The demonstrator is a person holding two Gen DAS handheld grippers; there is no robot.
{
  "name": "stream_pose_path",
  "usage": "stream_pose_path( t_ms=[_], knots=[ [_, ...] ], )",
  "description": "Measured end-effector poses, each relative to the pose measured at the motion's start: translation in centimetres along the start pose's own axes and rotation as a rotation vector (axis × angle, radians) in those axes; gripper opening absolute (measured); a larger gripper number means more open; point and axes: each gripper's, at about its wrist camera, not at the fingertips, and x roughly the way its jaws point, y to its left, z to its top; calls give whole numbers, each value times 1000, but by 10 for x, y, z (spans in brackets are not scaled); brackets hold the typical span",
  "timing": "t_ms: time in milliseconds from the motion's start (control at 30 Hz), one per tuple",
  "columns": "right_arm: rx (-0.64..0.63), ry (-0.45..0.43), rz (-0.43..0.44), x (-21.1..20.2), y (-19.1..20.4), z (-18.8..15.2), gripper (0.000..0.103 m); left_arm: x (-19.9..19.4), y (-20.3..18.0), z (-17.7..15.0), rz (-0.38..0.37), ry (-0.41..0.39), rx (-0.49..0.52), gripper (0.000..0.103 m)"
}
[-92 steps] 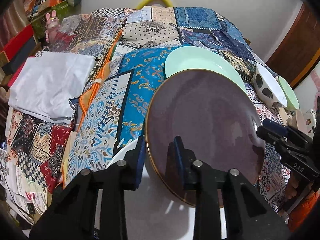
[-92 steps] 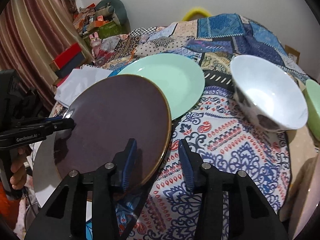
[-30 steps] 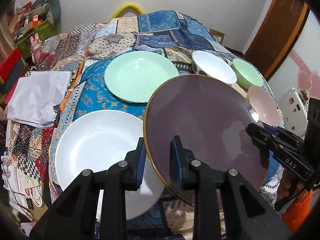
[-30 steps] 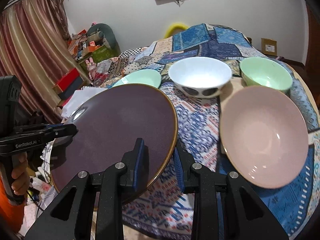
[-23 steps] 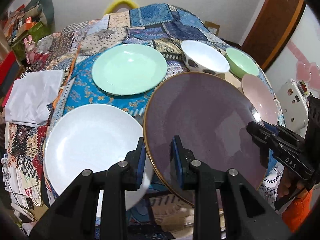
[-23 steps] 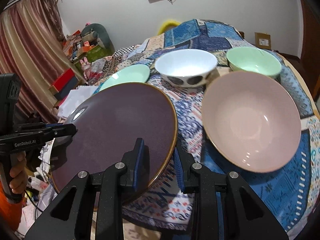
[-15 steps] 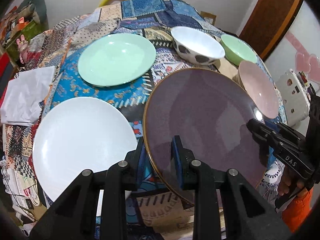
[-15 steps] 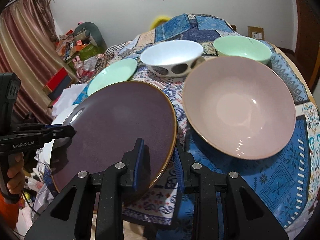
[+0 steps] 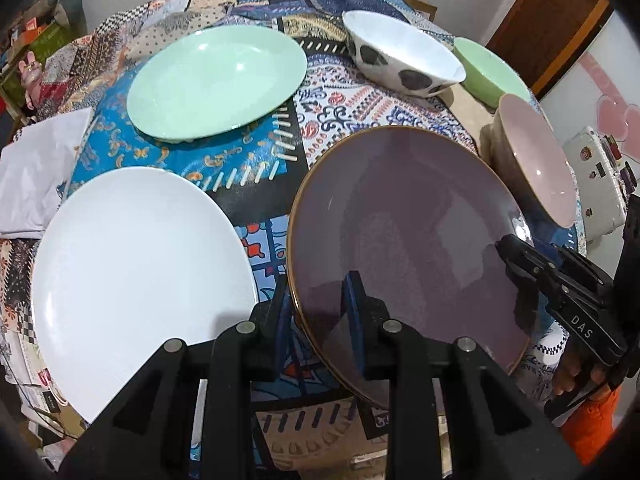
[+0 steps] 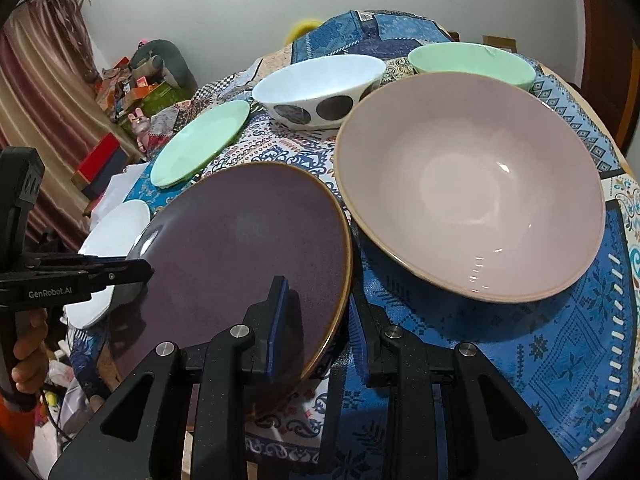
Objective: Organize plates and bowls
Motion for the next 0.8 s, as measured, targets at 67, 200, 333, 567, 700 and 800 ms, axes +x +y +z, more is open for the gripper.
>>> stream_pose_path(
  t_ms=[67, 200, 333, 567, 700, 800],
  knots=[
    [-1, 3, -5, 1, 0, -1, 26, 4, 0, 0, -3, 9, -4, 26],
    [-3, 12, -2, 1, 0, -1, 28, 7, 0, 1, -5, 12, -5, 26],
    [-19, 11, -23, -4, 2, 0, 28, 7, 2, 1, -19, 20, -20, 25],
    [-19, -30, -28, -26, 5, 3, 28, -23, 9, 2, -11, -60, -22, 25],
    [-36, -60, -20, -39, 15, 7, 28, -47, 17, 0, 10, -112, -35, 25],
    [-66, -85, -8, -48, 28, 10, 28, -70, 26, -6, 52, -162, -41, 25]
  ],
)
